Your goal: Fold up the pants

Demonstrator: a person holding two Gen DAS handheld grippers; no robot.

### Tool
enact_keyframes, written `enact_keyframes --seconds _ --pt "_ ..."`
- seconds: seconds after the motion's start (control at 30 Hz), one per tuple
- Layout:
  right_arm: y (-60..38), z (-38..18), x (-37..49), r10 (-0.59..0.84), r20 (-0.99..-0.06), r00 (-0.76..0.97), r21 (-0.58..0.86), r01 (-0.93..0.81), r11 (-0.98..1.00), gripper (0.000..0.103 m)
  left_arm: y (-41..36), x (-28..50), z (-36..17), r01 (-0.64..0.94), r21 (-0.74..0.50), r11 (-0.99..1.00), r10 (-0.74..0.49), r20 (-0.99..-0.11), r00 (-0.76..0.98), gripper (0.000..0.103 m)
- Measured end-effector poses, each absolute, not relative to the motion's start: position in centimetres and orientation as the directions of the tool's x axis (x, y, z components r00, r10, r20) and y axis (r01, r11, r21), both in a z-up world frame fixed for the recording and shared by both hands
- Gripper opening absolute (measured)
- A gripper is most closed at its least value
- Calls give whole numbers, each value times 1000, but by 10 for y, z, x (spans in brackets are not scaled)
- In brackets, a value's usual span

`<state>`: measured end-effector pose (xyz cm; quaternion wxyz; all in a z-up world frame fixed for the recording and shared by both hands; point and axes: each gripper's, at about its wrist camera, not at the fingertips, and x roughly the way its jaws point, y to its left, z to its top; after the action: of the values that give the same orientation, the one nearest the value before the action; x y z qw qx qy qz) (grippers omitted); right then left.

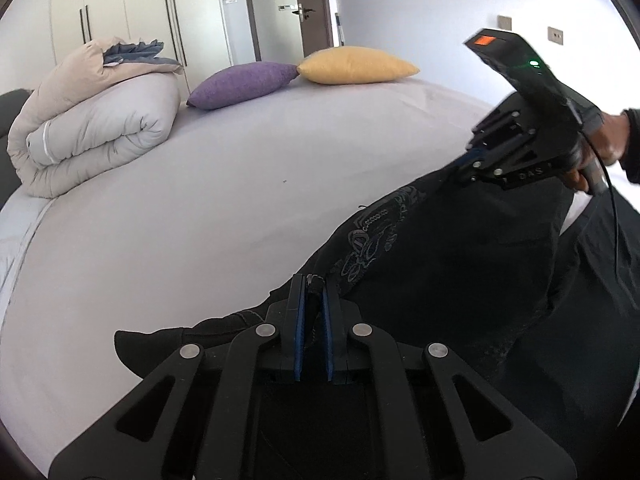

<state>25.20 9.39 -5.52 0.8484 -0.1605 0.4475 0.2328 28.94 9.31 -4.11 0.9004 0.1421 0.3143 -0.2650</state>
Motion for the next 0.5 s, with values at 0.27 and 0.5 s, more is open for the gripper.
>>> enact_keyframes --seconds 0.27,0.5 --pt "112 -37 220 360 -778 515 69 -500 863 5 106 268 -28 538 51 842 -388 -635 668 7" --pt "154 -44 179 438 -760 481 112 -567 816 5 126 220 -20 521 13 854 -395 -637 662 7"
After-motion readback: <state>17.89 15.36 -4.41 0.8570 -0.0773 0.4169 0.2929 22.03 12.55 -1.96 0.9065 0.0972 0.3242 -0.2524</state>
